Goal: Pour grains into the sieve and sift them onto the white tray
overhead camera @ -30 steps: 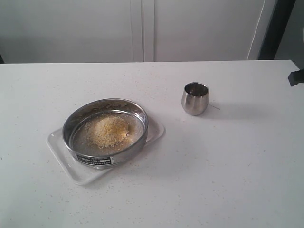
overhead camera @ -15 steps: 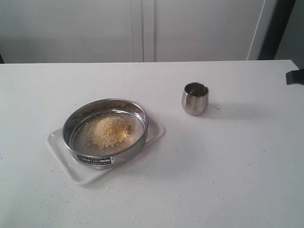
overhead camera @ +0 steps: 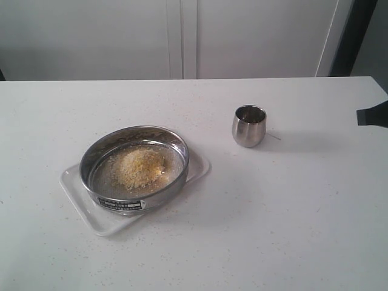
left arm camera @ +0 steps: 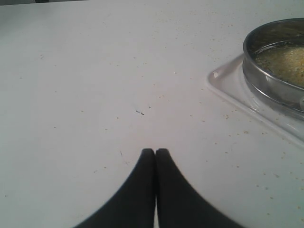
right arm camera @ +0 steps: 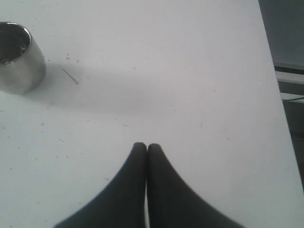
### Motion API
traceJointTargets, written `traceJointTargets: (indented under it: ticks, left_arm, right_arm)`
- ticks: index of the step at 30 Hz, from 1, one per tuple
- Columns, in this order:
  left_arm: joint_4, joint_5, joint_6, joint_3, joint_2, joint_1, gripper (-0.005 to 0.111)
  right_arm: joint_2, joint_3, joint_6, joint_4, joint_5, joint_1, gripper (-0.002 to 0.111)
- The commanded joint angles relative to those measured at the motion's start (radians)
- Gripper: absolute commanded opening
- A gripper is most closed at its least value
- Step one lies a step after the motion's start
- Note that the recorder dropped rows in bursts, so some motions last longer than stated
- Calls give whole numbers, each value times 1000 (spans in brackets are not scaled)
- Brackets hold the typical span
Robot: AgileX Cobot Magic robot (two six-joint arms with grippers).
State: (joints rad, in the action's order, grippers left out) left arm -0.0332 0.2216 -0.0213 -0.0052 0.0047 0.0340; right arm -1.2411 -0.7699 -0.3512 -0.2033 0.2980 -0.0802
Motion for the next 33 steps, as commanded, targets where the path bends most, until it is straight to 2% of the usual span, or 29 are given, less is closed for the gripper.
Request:
traceJointTargets:
  ticks: [1, 8, 11, 14, 17, 25, 27, 30, 31, 33]
  left_arm:
    - [-11, 3, 0, 5, -5, 2, 0]
    - [-11, -9, 2, 5, -5, 2, 0]
    - [-30, -96, -25, 5, -5, 2, 0]
    - [-121, -195, -142, 5, -5, 2, 0]
    - [-145, -222, -226, 5, -5, 2, 0]
    - [-145, -322, -226, 5, -5, 2, 0]
    - [-145, -374, -259, 5, -5, 2, 0]
    - [-143, -555, -268, 5, -5, 2, 0]
    - [-143, -576, -275, 5, -5, 2, 0]
    - [-143, -516, -286, -3, -5, 2, 0]
  right_arm:
    - [7, 6, -12, -2, -2, 2, 0]
    - [7, 6, -12, -2, -10, 2, 0]
    - [7, 6, -12, -2, -10, 2, 0]
    - [7, 6, -12, -2, -10, 2, 0]
    - [7, 6, -12, -2, -10, 2, 0]
    - [7, 6, -12, -2, -10, 2, 0]
    - [7, 6, -12, -4, -10, 2, 0]
    - [7, 6, -12, -3, -14, 2, 0]
    - [7, 6, -12, -3, -14, 2, 0]
    - [7, 6, -12, -3, -14, 2, 0]
